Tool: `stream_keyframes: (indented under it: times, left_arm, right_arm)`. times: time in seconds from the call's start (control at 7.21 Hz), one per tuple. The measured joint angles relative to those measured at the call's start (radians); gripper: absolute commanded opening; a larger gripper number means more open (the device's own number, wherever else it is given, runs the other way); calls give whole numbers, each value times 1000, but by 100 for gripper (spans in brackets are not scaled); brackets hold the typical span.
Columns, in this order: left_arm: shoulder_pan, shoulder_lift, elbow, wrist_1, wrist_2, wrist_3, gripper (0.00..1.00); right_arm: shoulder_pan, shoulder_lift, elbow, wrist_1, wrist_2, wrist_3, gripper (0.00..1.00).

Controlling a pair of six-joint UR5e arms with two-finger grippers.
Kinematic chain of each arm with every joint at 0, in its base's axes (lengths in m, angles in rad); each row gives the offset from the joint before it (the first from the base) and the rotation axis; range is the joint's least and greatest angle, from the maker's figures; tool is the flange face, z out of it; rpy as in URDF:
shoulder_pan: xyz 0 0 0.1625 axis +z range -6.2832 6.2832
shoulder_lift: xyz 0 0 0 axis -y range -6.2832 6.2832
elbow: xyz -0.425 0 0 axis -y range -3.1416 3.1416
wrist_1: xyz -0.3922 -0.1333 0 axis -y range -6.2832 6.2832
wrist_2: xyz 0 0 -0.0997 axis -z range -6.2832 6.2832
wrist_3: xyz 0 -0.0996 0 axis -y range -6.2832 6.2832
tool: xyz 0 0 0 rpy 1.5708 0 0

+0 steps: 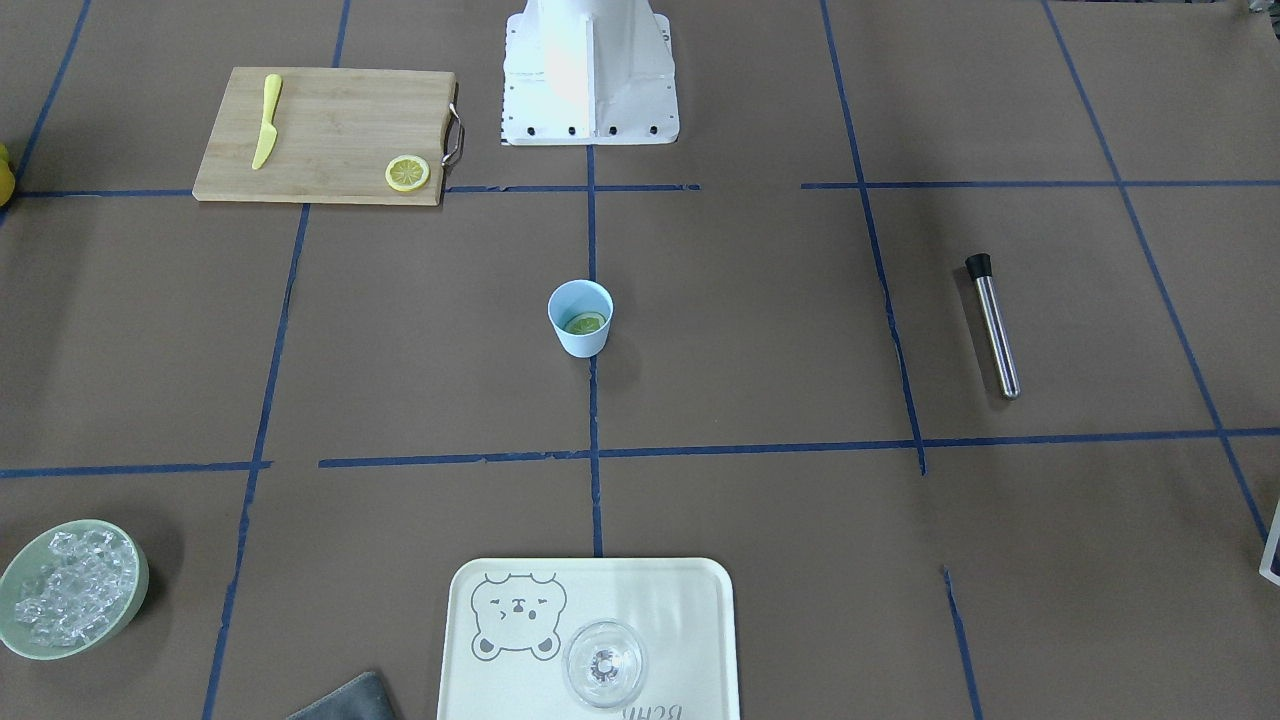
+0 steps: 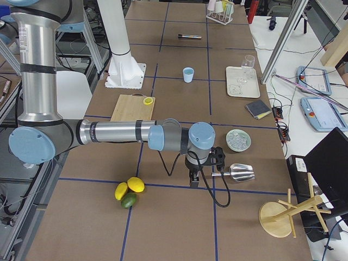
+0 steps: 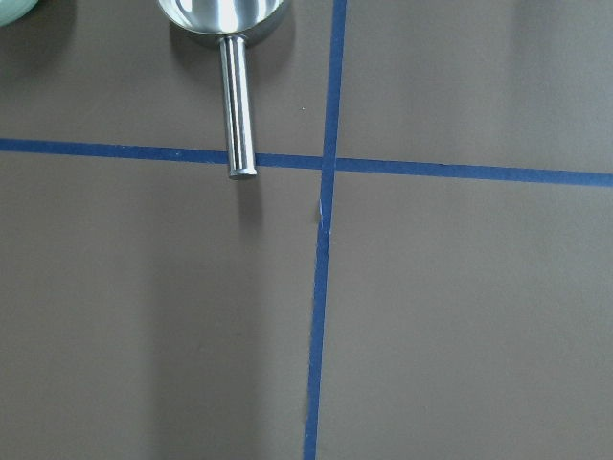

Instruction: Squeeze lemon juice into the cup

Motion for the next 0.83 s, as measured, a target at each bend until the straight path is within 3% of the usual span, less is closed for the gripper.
stream_keyframes:
  times: [0.83]
  left_arm:
    - [1, 3, 0, 6, -1, -28, 100]
  right_arm:
    - [0, 4, 2, -1, 0, 1, 100]
